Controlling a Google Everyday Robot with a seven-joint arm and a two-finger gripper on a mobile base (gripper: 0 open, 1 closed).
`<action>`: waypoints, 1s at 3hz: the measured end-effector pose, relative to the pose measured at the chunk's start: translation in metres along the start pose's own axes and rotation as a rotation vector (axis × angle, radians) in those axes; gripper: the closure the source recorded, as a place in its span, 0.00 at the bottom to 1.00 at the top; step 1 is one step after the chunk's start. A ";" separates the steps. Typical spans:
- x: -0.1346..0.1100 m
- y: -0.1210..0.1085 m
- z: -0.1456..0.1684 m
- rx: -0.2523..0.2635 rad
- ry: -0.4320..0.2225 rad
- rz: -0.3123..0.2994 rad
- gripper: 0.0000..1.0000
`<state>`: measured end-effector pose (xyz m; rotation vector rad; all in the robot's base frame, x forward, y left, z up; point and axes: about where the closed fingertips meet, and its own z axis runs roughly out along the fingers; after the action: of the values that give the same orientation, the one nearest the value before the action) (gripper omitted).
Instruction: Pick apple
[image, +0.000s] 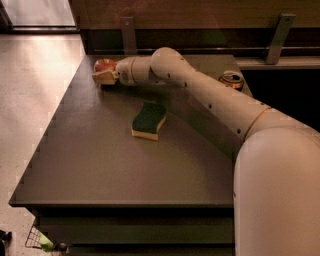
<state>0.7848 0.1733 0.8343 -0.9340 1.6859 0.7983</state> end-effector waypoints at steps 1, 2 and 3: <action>-0.018 0.009 -0.009 -0.023 -0.008 -0.022 1.00; -0.040 0.017 -0.027 -0.038 -0.015 -0.052 1.00; -0.066 0.030 -0.048 -0.054 -0.026 -0.100 1.00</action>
Offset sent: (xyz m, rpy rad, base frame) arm -0.0303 -0.0216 0.0808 -0.0076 -0.0768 0.0642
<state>0.7501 0.1607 0.9131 -1.0332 1.5891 0.7886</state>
